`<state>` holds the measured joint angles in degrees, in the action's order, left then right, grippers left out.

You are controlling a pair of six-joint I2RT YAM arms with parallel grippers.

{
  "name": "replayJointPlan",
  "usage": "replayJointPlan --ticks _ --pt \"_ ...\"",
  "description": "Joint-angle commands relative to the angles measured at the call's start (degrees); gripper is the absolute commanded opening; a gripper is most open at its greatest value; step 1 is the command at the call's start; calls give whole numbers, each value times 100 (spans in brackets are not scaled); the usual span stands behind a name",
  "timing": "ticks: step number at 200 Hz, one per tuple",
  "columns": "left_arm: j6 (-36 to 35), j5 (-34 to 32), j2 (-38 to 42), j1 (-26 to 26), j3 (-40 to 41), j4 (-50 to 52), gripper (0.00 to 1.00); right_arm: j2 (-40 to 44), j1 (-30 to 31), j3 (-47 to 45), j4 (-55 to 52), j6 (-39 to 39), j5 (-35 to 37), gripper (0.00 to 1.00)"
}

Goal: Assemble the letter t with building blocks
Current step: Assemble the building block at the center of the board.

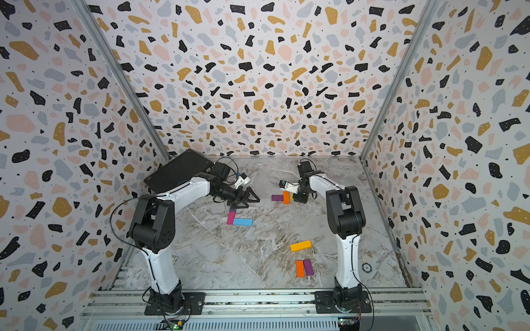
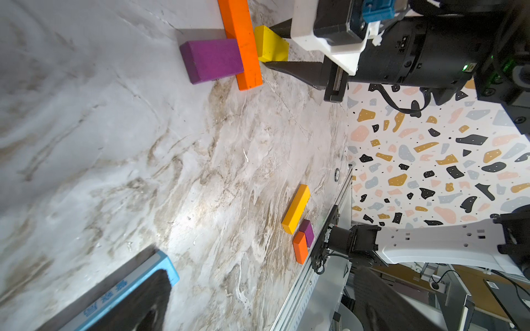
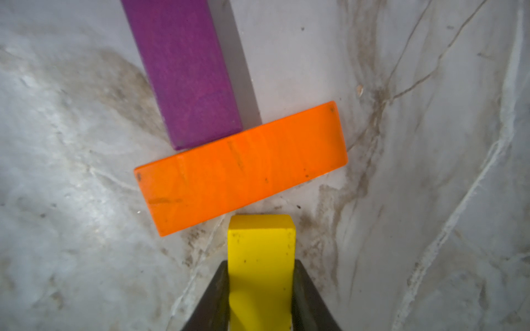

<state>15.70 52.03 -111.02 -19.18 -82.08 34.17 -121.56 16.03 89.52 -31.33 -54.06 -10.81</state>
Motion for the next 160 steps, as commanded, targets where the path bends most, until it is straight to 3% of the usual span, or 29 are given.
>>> replayJointPlan --ticks 1,84,160 --pt "-10 79 -77 45 -1 -121 100 -79 49 61 -246 36 -66 34" --pt "2 62 -51 44 29 -139 99 -52 49 11 -257 105 -62 35" --pt "-6 55 -55 46 30 -138 100 -8 49 -65 -163 187 5 43"
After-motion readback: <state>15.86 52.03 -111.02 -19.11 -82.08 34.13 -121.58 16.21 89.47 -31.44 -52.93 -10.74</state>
